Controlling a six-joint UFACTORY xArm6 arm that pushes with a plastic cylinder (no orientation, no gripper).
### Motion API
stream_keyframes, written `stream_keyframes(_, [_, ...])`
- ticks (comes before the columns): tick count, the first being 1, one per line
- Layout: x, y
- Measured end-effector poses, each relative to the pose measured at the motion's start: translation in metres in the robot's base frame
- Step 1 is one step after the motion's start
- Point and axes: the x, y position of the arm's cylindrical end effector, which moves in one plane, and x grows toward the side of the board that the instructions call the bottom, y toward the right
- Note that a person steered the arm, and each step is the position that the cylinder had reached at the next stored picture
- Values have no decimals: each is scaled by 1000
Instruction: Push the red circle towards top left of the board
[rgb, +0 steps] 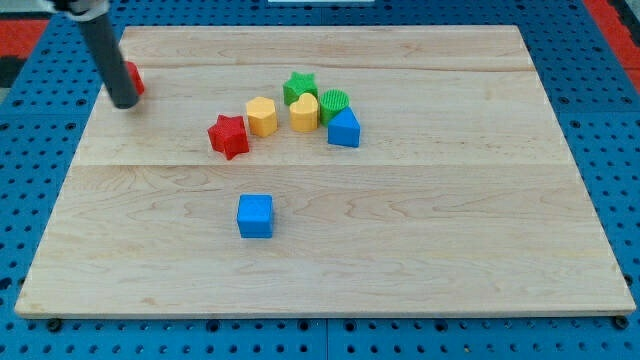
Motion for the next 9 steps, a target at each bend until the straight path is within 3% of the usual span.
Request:
stream_keyframes(1, [-28,-21])
stream_keyframes(2, [-41,23])
stream_keyframes(3, [-16,5])
stream_keyframes(4, [-23,45])
stream_keyframes(7, [-98,59])
stream_keyframes(9, [-93,78])
